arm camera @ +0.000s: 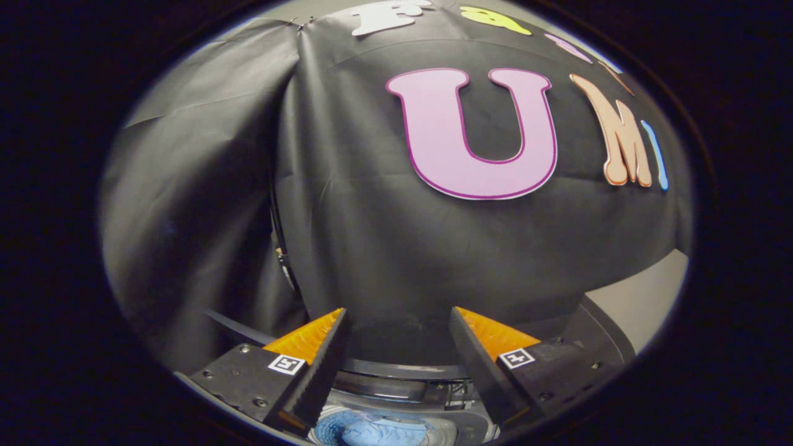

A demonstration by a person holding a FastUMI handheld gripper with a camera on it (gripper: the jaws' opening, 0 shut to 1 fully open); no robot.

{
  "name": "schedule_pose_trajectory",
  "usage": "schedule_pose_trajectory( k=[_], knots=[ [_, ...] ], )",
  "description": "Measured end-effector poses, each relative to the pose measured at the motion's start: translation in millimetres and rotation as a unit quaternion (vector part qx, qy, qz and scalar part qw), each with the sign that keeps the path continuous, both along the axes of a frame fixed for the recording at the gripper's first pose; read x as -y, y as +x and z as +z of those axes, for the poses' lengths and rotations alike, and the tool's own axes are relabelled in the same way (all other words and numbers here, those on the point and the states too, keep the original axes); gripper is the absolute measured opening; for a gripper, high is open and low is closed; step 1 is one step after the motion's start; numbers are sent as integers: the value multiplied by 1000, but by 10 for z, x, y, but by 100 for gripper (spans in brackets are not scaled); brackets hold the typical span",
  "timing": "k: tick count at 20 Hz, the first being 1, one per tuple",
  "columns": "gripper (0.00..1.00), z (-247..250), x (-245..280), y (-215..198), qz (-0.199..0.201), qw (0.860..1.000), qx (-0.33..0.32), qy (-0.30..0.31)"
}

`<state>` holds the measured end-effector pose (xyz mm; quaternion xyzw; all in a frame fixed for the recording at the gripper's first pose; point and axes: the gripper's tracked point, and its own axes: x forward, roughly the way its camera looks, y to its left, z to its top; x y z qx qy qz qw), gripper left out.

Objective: Put the clothes into the washing machine and then close the washing machine lid.

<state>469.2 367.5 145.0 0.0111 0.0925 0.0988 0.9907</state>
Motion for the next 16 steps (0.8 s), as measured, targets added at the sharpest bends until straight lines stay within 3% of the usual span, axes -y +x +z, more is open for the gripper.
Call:
schedule_pose_trajectory(
  k=[7,11,16],
  knots=[
    [98,-235,-49,-736,19,1000,-8,-21],
    [97,26,-94,-1041,32,999,18,-18],
    [97,229,101,-1284,19,999,39,-14]
  ],
)
